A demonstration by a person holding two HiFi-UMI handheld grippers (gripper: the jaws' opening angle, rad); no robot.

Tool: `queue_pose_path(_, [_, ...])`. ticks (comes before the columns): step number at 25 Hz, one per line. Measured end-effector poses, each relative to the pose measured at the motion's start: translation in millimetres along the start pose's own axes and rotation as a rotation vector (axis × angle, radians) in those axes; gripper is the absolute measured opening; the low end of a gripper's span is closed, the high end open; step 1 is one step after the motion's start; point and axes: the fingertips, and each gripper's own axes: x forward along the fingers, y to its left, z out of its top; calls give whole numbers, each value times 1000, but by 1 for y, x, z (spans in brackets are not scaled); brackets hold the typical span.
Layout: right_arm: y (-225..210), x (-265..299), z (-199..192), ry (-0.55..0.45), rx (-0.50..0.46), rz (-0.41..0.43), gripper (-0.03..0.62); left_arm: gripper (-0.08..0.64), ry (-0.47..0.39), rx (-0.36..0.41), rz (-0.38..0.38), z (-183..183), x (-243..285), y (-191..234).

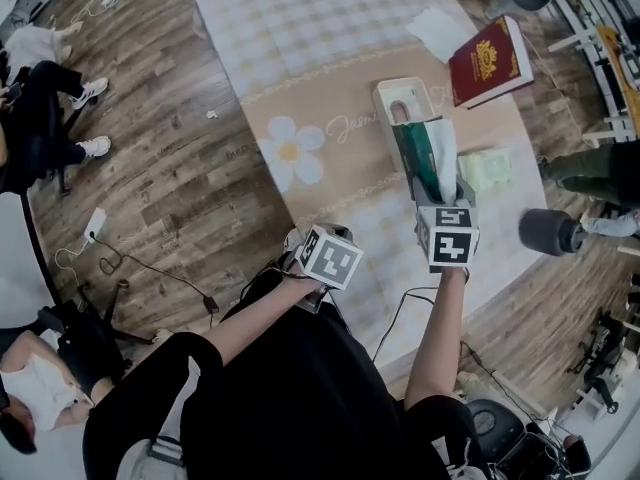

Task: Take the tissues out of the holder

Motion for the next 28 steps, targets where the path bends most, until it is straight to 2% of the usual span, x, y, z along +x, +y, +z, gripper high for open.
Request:
queue_pose_path(6, [23,-36,-27,-14,23,2,221,6,23,55,-10,-12,2,-7])
queue_pose_path(16, [67,-78,-107,48,152,16,221,6,43,96,-1,-7,16,-10])
queue_pose_path(24, [87,-113,-165,71,215,-7,221,7,88,178,-16,-41,27,-49])
queue_pose_path(26, [94,-126,-179,65,231,-7,221,6,102,166,-40,-56,27,-65])
queue_pose_path(28, [102,-141,-194,60,239,-7,220,6,121,107,-78,-72,26,-80])
